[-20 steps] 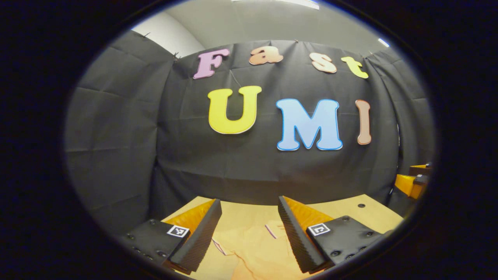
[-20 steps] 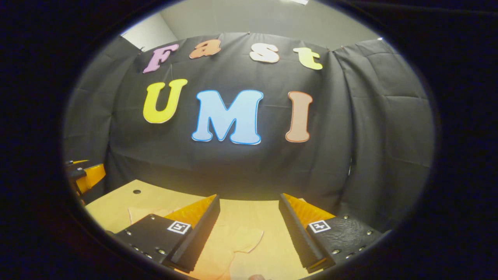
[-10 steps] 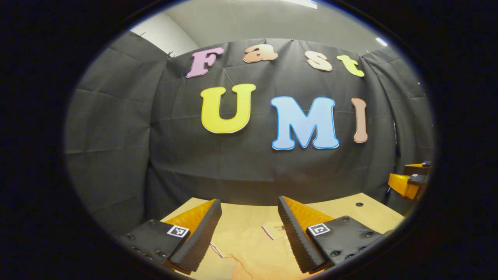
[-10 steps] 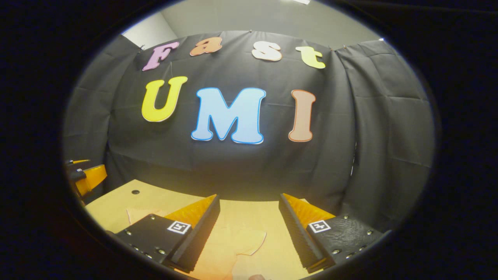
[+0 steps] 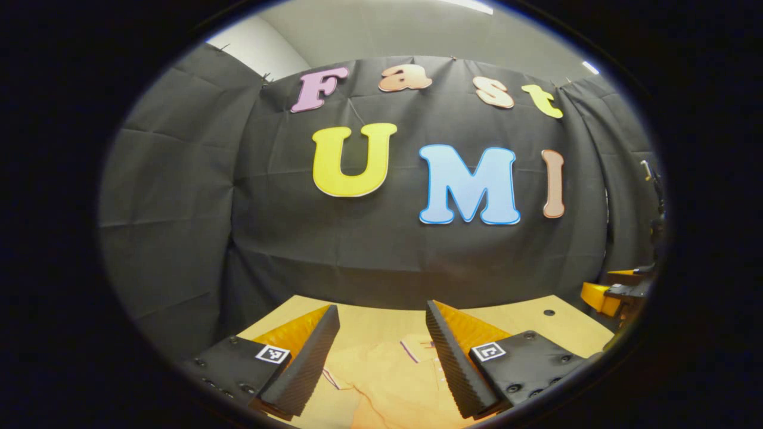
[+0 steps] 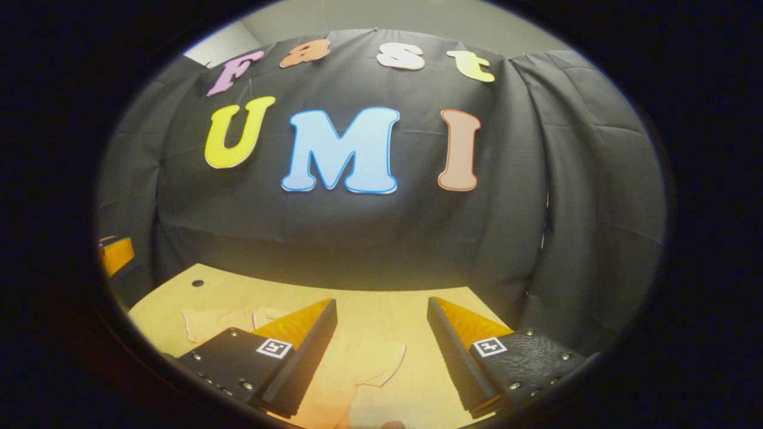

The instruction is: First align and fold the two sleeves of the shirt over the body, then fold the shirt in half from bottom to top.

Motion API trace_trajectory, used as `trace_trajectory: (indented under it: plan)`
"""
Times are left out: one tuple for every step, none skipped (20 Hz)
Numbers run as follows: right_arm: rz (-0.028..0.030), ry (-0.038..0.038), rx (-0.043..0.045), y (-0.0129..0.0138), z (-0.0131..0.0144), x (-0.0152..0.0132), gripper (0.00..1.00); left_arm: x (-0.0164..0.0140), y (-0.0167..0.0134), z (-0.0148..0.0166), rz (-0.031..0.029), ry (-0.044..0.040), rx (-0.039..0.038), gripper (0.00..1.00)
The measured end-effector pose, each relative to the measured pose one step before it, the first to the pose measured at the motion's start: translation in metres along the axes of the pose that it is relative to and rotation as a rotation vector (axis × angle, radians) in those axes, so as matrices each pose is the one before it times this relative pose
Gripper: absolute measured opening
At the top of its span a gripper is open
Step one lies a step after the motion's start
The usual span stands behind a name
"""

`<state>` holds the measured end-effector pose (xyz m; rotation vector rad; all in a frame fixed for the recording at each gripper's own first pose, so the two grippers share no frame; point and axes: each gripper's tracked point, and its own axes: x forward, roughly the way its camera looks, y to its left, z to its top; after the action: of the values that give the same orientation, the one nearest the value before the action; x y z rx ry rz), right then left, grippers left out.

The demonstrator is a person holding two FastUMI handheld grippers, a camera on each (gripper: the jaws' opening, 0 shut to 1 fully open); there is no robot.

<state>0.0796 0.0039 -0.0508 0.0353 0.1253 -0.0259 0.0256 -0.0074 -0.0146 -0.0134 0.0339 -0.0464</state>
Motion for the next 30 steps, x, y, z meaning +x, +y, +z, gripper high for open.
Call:
trace_trajectory:
  plan:
    - [-0.00574, 0.01713, 0.00291, -0.00343, -0.00696, 0.00815, 0.94, -0.00205, 0.00185, -0.00241, 0.00588, 0.0024, -0.00064, 0.95]
    - [-0.00144, 0.02187, 0.00383, -0.0024, -0.00618, 0.00892, 0.94, -0.00167, 0.0017, -0.00071, 0.00372, 0.00247, -0.00154, 0.95]
    - [-0.00118, 0.01737, 0.00237, -0.00179, -0.00903, 0.00874, 0.94, -0.00192, 0.00252, -0.00192, 0.0048, 0.00235, -0.00079, 0.94]
    - [-0.00198, 0.01731, -0.00128, -0.00239, -0.00677, 0.00914, 0.94, -0.00078, 0.00268, -0.00157, 0.0076, 0.00445, -0.00056, 0.94]
    - [0.00127, 0.02078, -0.0057, -0.0011, -0.0075, 0.00826, 0.95, -0.0018, 0.00243, -0.0025, 0.00438, 0.00347, -0.00146, 0.94]
    - [-0.00281, 0.01682, -0.00775, -0.00136, -0.00577, 0.00796, 0.95, -0.0021, 0.00126, -0.00135, 0.00531, 0.00425, -0.00148, 0.94]
    - [-0.00064, 0.01368, -0.00537, -0.0016, -0.00569, 0.00824, 0.95, -0.00183, 0.00237, -0.00318, 0.00434, 0.00294, -0.00148, 0.94]
    - [-0.0012, 0.01044, -0.00675, -0.00085, -0.0056, 0.00753, 0.95, -0.00027, 0.00176, -0.0008, 0.00586, 0.003, 0.00038, 0.94]
    - [-0.00209, 0.01369, -0.00837, -0.00127, -0.0052, 0.00702, 0.95, -0.00059, 0.00177, -0.00048, 0.00614, 0.00202, 0.00115, 0.94]
    - [-0.00186, 0.01412, -0.00292, -0.00102, -0.00496, 0.00695, 0.95, -0.00039, 0.00089, -0.00136, 0.00505, 0.00337, 0.00109, 0.95]
    - [0.00171, 0.01143, 0.0067, -0.00001, -0.0037, 0.0069, 0.95, -0.00172, 0.00105, -0.00176, 0.00505, 0.00337, -0.00044, 0.95]
    - [0.00388, 0.0144, 0.01165, 0.00093, -0.00504, 0.00719, 0.95, -0.00041, 0.00078, -0.00138, 0.00304, 0.00402, -0.00262, 0.94]
    - [0.00078, 0.01186, 0.009, -0.0001, -0.00369, 0.00697, 0.95, -0.00054, -0.00016, -0.00143, 0.00306, 0.00202, -0.00157, 0.94]
    - [-0.00045, 0.01525, 0.00602, -0.00119, -0.00522, 0.00744, 0.95, -0.00069, 0.00092, -0.00002, 0.00466, 0.00034, 0.00041, 0.94]
    - [0.00328, 0.01903, 0.00677, 0.00027, -0.00461, 0.00768, 0.95, -0.00122, 0.0012, -0.0006, 0.00483, -0.00001, 0.00157, 0.94]
    - [0.00176, 0.01947, 0.00868, -0.00028, -0.00593, 0.00824, 0.95, -0.00118, 0.00017, -0.0008, 0.00377, 0.00074, 0.0005, 0.94]
    - [0.0011, 0.02343, 0.01005, 0.00031, -0.00632, 0.00812, 0.95, -0.00263, 0.00069, -0.0004, 0.00349, 0.00192, -0.00072, 0.94]
    - [0.00096, 0.02078, 0.00909, 0.00048, -0.00697, 0.00863, 0.95, -0.00133, 0.00086, -0.00123, 0.00418, 0.00253, 0.0002, 0.94]
    - [-0.00229, 0.02149, 0.00491, -0.00083, -0.00494, 0.008, 0.95, -0.00218, 0.00079, -0.00074, 0.00367, 0.00093, 0.00146, 0.94]
    - [-0.00092, 0.02357, 0.0032, -0.00077, -0.00727, 0.00738, 0.95, -0.00183, 0.0009, -0.00073, 0.00403, 0.00221, 0.00233, 0.94]
    - [0.00039, 0.02808, 0.00347, -0.00029, -0.00701, 0.00639, 0.95, -0.00207, 0.00093, -0.0008, 0.00446, 0.00331, 0.00293, 0.95]
    - [-0.00353, 0.02557, -0.0002, -0.00054, -0.00737, 0.00768, 0.95, -0.00199, 0.00051, -0.00153, 0.00365, 0.0033, 0.00054, 0.94]
    - [-0.00526, 0.02476, -0.00056, -0.00071, -0.00633, 0.00647, 0.95, -0.00247, 0.00107, -0.0025, 0.0017, 0.00613, -0.00223, 0.94]
    - [-0.00226, 0.02205, 0.00179, -0.00043, -0.00686, 0.00537, 0.95, -0.00161, 0.00054, -0.00154, 0.00272, 0.00483, -0.00279, 0.94]
    - [-0.00085, 0.02119, 0.00293, -0.0002, -0.0055, 0.00616, 0.95, -0.00162, 0.00049, -0.00097, 0.00287, 0.00374, -0.00247, 0.94]
    - [-0.001, 0.02127, 0.00367, -0.00055, -0.006, 0.00618, 0.95, -0.00066, -0.00008, -0.00137, 0.00207, 0.00379, -0.0018, 0.94]
    - [0.00268, 0.02718, 0.00572, 0.00039, -0.0054, 0.00536, 0.95, -0.00108, 0.00047, -0.00261, -0.00066, 0.00411, -0.00089, 0.94]
    - [-0.00021, 0.02219, 0.00782, 0.00029, -0.00546, 0.00549, 0.95, -0.00024, -0.00001, -0.00159, -0.00215, 0.00414, 0.00326, 0.94]
    - [0.00147, 0.01597, 0.00869, 0.00089, -0.00342, 0.00503, 0.95, -0.00007, 0.00057, 0.00004, 0.0027, 0.00127, 0.00718, 0.94]
    - [-0.00038, 0.0185, 0.00899, 0.00023, -0.00376, 0.00465, 0.95, 0.00096, 0.00099, 0.00083, 0.00202, -0.00057, 0.0054, 0.94]
